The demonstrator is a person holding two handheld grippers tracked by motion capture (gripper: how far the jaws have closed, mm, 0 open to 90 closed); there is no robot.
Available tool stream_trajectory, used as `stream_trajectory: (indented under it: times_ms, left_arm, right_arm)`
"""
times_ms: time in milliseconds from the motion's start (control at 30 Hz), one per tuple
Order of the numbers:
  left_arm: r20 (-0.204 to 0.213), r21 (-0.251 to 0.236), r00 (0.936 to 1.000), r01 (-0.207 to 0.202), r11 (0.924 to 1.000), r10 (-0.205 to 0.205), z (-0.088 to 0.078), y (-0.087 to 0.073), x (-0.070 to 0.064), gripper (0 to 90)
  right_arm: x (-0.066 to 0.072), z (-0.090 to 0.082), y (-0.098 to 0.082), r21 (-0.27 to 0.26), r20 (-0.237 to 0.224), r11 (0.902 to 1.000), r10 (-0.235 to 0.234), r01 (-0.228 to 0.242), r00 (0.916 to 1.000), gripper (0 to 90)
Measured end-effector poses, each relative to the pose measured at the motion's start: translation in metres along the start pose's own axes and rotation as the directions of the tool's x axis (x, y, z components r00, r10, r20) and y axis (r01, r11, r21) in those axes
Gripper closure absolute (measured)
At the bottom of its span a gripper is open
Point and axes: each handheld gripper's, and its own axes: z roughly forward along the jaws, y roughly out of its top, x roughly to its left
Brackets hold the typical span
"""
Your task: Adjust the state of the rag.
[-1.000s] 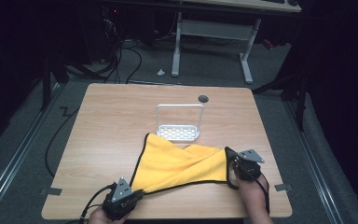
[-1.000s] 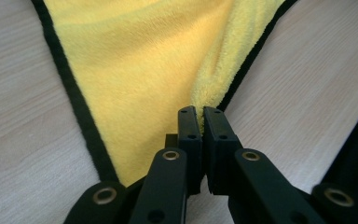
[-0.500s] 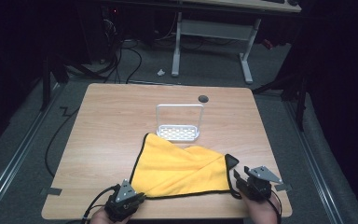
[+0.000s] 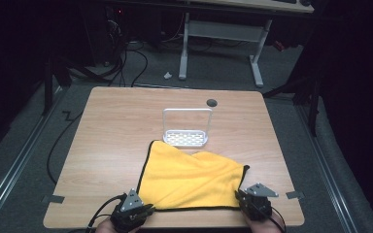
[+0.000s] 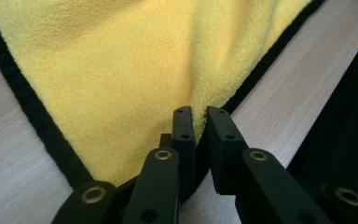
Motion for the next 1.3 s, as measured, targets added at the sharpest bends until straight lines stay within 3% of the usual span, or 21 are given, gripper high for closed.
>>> stream_trajectory:
  times_ms: [133, 200, 267, 367, 433, 467, 600, 733, 933, 1033, 1133, 1167, 1200, 1267, 1300]
  left_arm:
    - [0.010, -0.004, 0.9999, 0.002, 1.0000, -0.002, -0.001, 0.002, -0.003, 76.0]
    - [0.023, -0.023, 0.9997, 0.010, 0.9997, -0.010, -0.003, 0.004, -0.003, 70.6]
    - [0.029, -0.068, 0.9995, 0.015, 0.9976, -0.013, -0.011, 0.010, -0.001, 65.6]
    - [-0.021, -0.121, 0.9996, 0.016, 0.9926, -0.018, -0.015, 0.023, 0.009, 61.9]
    - [-0.054, -0.141, 0.9983, 0.012, 0.9900, -0.020, -0.008, 0.032, 0.022, 63.4]
    - [-0.090, -0.134, 0.9957, 0.008, 0.9910, -0.020, -0.001, 0.036, 0.030, 64.3]
    - [-0.159, -0.059, 0.9859, 0.042, 0.9974, -0.051, 0.028, 0.042, 0.059, 67.1]
    - [-0.153, -0.038, 0.9873, 0.039, 0.9985, -0.044, 0.025, 0.035, 0.057, 67.8]
    - [-0.108, -0.014, 0.9930, 0.046, 0.9988, -0.048, -0.004, 0.005, 0.037, 67.6]
    - [-0.078, -0.032, 0.9938, 0.076, 0.9966, -0.079, -0.010, -0.002, 0.038, 67.4]
    - [-0.079, -0.032, 0.9940, 0.073, 0.9968, -0.076, -0.009, -0.001, 0.040, 67.4]
    - [-0.079, -0.036, 0.9938, 0.076, 0.9965, -0.079, -0.008, 0.000, 0.040, 67.4]
    - [-0.076, -0.040, 0.9934, 0.083, 0.9957, -0.086, -0.007, 0.000, 0.041, 67.3]
    - [-0.078, -0.043, 0.9929, 0.087, 0.9953, -0.090, -0.006, 0.001, 0.041, 67.3]
    - [-0.079, -0.042, 0.9931, 0.083, 0.9956, -0.086, -0.006, 0.002, 0.042, 67.4]
  right_arm:
    - [0.007, -0.021, -0.018, -0.001, -0.004, 1.0000, -0.002, 0.002, 1.0000, 83.9]
    - [0.006, -0.029, -0.025, -0.012, -0.013, 0.9998, 0.016, -0.017, 0.9998, 73.4]
    - [0.004, -0.036, -0.024, -0.043, -0.018, 0.9984, 0.036, -0.037, 0.9992, 69.2]
    - [-0.004, -0.040, -0.009, -0.100, -0.006, 0.9945, 0.032, -0.032, 0.9995, 65.1]
    - [-0.012, -0.032, 0.007, -0.110, 0.010, 0.9935, 0.029, -0.028, 0.9995, 64.6]
    - [-0.018, -0.025, 0.017, -0.117, 0.022, 0.9926, 0.037, -0.034, 0.9991, 63.2]
    - [-0.045, 0.011, 0.058, -0.114, 0.042, 0.9902, 0.086, -0.081, 0.9954, 59.0]
    - [-0.057, 0.042, 0.085, -0.072, 0.050, 0.9919, 0.108, -0.104, 0.9928, 57.0]
    - [-0.056, 0.062, 0.086, -0.025, 0.063, 0.9938, 0.110, -0.108, 0.9920, 55.3]
    - [-0.055, 0.067, 0.076, 0.017, 0.039, 0.9912, 0.130, -0.131, 0.9907, 51.6]
    - [-0.055, 0.069, 0.069, 0.003, 0.008, 0.9870, 0.160, -0.160, 0.9870, 46.3]
    - [-0.055, 0.070, 0.069, 0.001, 0.002, 0.9871, 0.160, -0.160, 0.9871, 47.2]
    - [-0.055, 0.070, 0.070, 0.003, -0.003, 0.9877, 0.156, -0.156, 0.9877, 54.5]
    - [-0.052, 0.070, 0.071, -0.009, -0.024, 0.9928, 0.119, -0.119, 0.9926, 80.2]
    - [-0.050, 0.069, 0.072, -0.022, -0.010, 0.9955, 0.092, -0.092, 0.9957, 82.5]
